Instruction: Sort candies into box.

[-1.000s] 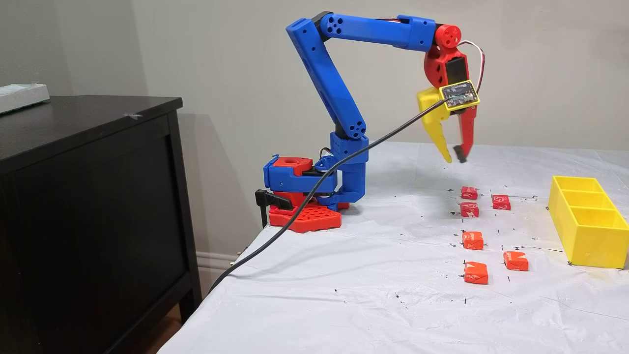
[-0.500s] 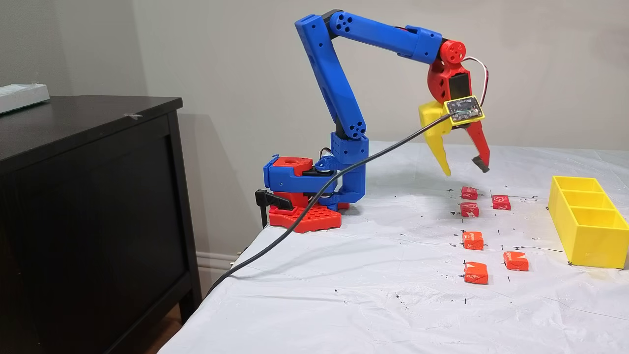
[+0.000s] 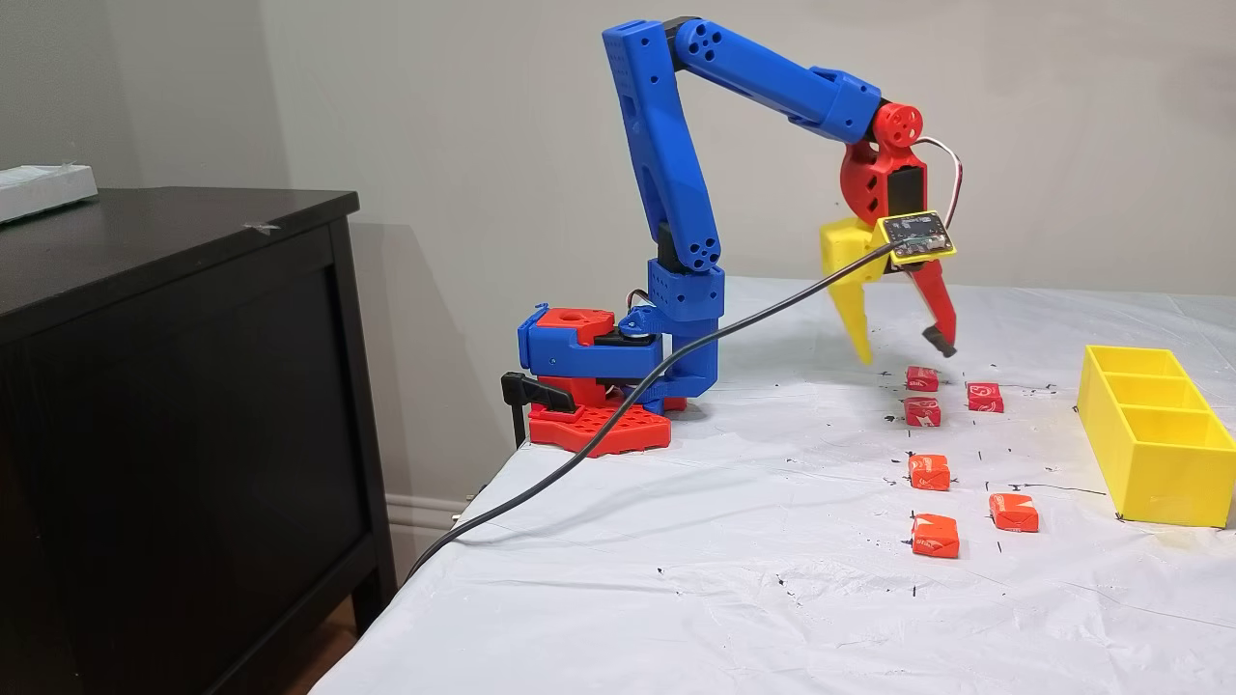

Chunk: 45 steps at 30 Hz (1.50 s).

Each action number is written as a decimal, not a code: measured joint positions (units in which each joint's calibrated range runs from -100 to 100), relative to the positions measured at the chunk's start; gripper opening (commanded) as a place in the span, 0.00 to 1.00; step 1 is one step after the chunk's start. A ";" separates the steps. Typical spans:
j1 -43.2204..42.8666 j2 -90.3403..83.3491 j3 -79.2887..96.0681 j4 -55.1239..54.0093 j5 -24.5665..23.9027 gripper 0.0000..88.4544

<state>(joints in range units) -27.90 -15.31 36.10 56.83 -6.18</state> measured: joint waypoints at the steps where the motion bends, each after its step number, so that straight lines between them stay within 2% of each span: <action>1: 0.00 0.17 -0.09 -0.32 0.00 0.33; 14: 0.94 6.01 -1.37 -4.44 0.98 0.32; 23: 0.94 11.25 -3.42 -4.92 1.51 0.25; 27: 0.94 13.79 -5.47 -4.84 2.20 0.15; 30: 0.94 16.07 -7.44 -4.84 2.54 0.01; 37: 0.86 17.68 -9.24 -4.52 2.98 0.00; 45: -0.23 7.87 -3.85 -3.17 3.71 0.00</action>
<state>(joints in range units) -28.13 -7.45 32.25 53.65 -2.47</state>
